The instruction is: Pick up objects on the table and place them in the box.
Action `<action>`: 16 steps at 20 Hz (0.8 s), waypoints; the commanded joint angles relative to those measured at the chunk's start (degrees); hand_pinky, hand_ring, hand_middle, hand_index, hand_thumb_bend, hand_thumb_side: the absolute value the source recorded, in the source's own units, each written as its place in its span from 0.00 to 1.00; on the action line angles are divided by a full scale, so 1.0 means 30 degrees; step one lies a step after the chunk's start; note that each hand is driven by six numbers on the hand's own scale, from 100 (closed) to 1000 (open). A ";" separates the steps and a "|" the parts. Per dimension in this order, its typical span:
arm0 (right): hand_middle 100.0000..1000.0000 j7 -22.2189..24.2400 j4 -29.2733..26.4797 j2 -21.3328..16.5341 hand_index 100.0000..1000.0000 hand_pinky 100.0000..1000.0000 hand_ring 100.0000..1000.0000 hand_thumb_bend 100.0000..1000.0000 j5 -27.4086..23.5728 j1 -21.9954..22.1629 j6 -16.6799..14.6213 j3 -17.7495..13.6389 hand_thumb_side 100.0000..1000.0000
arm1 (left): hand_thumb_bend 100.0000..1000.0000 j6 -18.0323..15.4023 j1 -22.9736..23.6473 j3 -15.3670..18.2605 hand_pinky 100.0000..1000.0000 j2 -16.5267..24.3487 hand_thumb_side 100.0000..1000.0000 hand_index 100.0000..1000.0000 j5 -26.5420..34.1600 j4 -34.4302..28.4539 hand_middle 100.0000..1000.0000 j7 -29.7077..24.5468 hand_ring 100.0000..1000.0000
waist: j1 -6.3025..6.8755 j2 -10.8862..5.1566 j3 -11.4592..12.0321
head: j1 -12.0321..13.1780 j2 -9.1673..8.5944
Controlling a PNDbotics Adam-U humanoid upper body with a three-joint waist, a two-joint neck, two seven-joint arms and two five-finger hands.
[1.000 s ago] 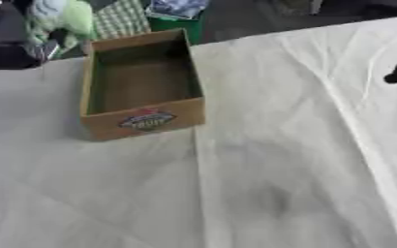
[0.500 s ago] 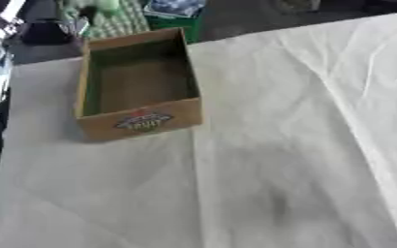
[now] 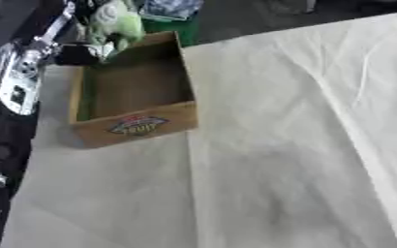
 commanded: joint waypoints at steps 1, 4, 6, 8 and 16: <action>0.63 0.0088 -0.0338 -0.0173 0.81 0.90 0.67 0.00 -0.0216 -0.0170 -0.0010 -0.0063 0.49 | 0.00 -0.0106 -0.0605 -0.0274 0.46 0.0610 0.42 0.61 -0.0944 0.0169 0.38 -0.0815 0.49 | -0.0102 -0.0481 -0.0087 | 0.0104 -0.0184; 0.63 0.0120 -0.0338 -0.0120 0.81 0.90 0.67 0.00 -0.0258 -0.0142 0.0016 -0.0042 0.48 | 0.00 0.0286 -0.0710 -0.0561 0.46 0.0906 0.52 0.72 -0.1824 0.0735 0.44 -0.1690 0.52 | -0.0083 -0.0547 -0.0230 | 0.0147 -0.0086; 0.63 0.0144 -0.0338 -0.0102 0.81 0.90 0.67 0.00 -0.0297 -0.0137 0.0026 -0.0031 0.48 | 0.00 0.0816 -0.0791 -0.0742 0.46 0.1120 0.58 0.76 -0.2414 0.1196 0.47 -0.2279 0.55 | -0.0084 -0.0574 -0.0304 | 0.0176 -0.0024; 0.63 0.0160 -0.0338 -0.0112 0.81 0.90 0.67 0.00 -0.0345 -0.0142 0.0014 -0.0034 0.48 | 0.00 0.1427 -0.0827 -0.0972 0.46 0.1240 0.62 0.79 -0.3040 0.1500 0.49 -0.2904 0.57 | -0.0098 -0.0580 -0.0336 | 0.0169 0.0019; 0.63 0.0166 -0.0338 -0.0075 0.81 0.90 0.67 0.00 -0.0387 -0.0060 0.0028 -0.0081 0.48 | 0.12 0.2891 -0.0659 -0.1475 0.50 0.1164 0.67 0.89 -0.5481 0.1312 0.61 -0.5345 0.70 | -0.0125 -0.0539 -0.0292 | 0.0098 0.0137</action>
